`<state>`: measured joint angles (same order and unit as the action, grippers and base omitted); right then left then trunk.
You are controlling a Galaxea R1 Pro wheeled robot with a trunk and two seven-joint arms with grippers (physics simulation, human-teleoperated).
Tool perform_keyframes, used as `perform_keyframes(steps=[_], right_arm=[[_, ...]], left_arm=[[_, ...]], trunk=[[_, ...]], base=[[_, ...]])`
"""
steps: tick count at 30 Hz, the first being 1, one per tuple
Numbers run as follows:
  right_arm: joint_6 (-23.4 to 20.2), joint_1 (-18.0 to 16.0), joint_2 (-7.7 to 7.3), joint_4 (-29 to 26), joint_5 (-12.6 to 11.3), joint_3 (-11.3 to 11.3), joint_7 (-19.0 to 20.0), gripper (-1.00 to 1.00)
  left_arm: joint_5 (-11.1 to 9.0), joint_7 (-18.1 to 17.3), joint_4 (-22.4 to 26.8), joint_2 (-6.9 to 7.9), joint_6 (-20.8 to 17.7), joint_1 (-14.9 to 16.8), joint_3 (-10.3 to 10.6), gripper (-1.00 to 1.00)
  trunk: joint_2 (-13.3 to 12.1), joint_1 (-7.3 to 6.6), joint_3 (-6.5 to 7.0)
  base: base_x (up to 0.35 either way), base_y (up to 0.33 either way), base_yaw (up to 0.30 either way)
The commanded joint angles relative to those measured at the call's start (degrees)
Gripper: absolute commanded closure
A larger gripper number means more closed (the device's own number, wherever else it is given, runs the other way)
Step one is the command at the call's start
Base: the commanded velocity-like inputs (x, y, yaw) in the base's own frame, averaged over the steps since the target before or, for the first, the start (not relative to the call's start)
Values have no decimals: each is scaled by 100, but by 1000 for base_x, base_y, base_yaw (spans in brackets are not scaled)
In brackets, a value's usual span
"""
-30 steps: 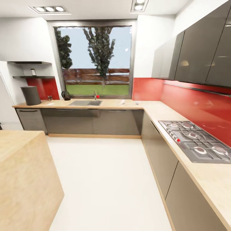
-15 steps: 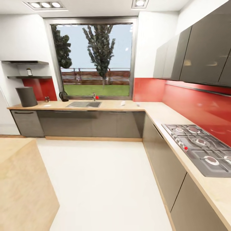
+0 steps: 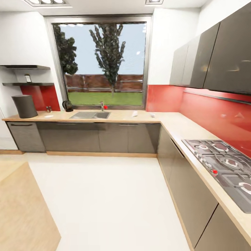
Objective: Set up a coffee station on the kitchen countertop: keep the coffee maker on the countertop, move the bottle of coffee from the kitchen shelf to the counter next to the coffee maker, place a paper coffee filter on top of the coffee maker, put the saucer next to the coffee maker with the coffee cup on the saucer, and place the electric kettle next to the coffee maker.
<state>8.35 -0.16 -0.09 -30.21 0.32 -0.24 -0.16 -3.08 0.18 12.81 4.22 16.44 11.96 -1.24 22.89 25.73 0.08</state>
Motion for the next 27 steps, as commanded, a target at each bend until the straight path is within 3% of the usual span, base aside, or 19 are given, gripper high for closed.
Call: perform_keyframes(steps=[1,12,27], right_arm=[[18,-1,0,5,3,-2,-2,-100],[18,-1,6,6,3,-2,-2,-100],[18,-1,9,6,3,-2,-2,-100]], left_arm=[[-30,-4,-6,-1,18,1,-2,-100],[-26,-4,-7,-1,18,0,1,-100],[-21,-8,-7,-1,18,8,1,-100]], trunk=[[2,5,-2],[2,5,-2],[2,5,-2]], base=[[336,136,0],[336,129,0],[336,11,0]])
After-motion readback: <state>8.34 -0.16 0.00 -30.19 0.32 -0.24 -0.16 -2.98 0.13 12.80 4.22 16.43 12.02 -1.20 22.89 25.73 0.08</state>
